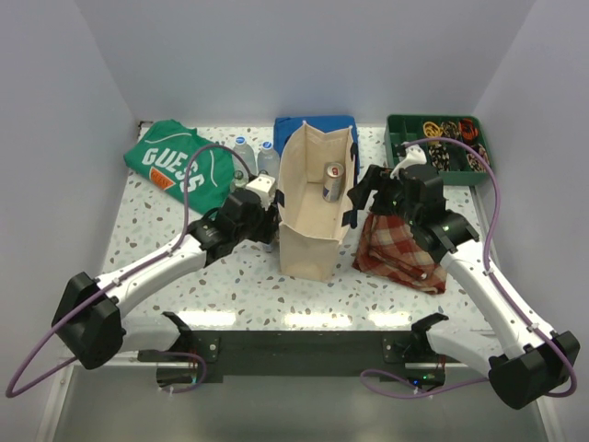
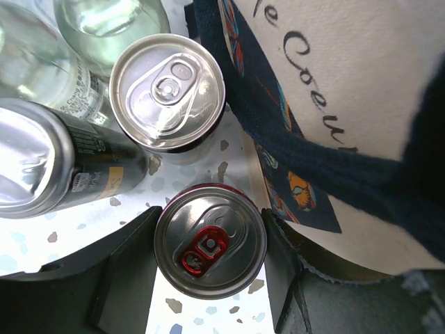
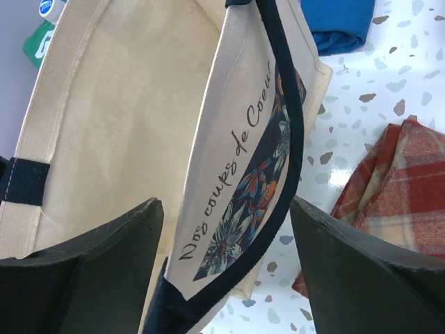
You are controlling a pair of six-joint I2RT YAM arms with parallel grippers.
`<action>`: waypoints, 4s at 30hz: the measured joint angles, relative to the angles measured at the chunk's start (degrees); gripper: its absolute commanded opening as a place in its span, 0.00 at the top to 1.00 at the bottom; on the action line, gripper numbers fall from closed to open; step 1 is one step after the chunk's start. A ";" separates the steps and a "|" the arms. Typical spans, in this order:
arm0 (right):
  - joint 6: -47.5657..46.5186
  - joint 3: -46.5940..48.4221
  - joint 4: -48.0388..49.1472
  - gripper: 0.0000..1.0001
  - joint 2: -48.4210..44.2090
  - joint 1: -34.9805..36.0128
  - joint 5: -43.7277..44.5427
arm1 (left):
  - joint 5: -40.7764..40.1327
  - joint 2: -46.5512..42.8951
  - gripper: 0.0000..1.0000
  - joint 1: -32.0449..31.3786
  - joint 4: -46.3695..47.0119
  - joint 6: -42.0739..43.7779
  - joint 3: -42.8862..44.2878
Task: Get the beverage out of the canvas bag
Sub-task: Place the drink at the center of the board, then take out the drink from the canvas bag.
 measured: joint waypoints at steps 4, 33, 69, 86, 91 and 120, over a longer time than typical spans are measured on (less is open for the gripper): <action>-0.13 0.00 0.00 0.22 0.00 0.00 0.00 | 0.15 2.27 1.00 0.00 -0.09 0.00 0.02; -0.28 -0.31 -0.42 0.20 0.00 0.00 0.22 | 0.15 4.94 0.75 0.00 0.24 0.02 1.22; -0.61 -0.31 -0.44 0.22 0.00 0.00 0.15 | -2.49 4.35 0.30 0.00 -2.01 -0.04 4.17; -0.26 -0.31 0.46 0.62 3.26 0.00 -3.32 | -6.12 -4.11 0.29 -0.22 -5.51 0.02 11.43; -0.55 -0.31 0.57 1.00 3.32 0.02 -4.55 | -5.99 -6.34 0.29 -0.20 -5.62 0.04 12.94; -3.28 -1.07 -2.95 0.50 -1.86 0.00 -4.57 | 3.78 3.58 0.23 -0.20 -6.51 3.80 29.35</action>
